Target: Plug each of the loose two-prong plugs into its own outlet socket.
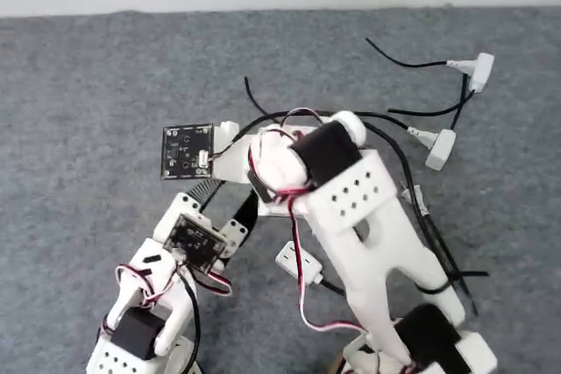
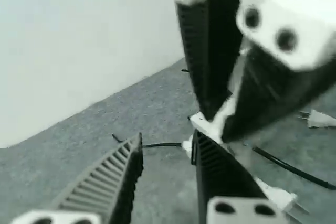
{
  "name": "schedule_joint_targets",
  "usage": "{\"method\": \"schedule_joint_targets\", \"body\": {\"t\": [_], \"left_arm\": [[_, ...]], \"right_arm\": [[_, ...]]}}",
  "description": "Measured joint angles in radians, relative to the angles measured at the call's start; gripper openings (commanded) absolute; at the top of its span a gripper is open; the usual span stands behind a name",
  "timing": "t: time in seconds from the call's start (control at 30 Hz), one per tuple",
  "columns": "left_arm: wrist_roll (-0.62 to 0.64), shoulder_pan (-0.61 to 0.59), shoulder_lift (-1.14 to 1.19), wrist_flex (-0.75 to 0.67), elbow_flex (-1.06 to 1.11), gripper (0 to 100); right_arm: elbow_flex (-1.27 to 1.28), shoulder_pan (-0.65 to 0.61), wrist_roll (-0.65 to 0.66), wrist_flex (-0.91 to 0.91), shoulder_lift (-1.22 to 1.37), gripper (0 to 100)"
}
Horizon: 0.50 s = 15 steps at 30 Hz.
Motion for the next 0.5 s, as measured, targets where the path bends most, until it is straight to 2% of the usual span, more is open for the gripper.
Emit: {"method": "schedule_joint_targets", "body": {"t": [0.1,0.4,0.5], "left_arm": [[0.0,0.034,0.011,0.002,0.009,17],[0.0,0.029,0.011,0.002,0.011,17],[-0.003,-0.015,0.011,0.002,0.011,17]], "right_arm": [[-0.002,-0.009,-0.009,0.0,-0.02,0.9],[0.055,-0.005,-0.012,0.0,-0.028,0.9],[0.075,0.02,-0.015,0.0,-0.028,0.9]]}}
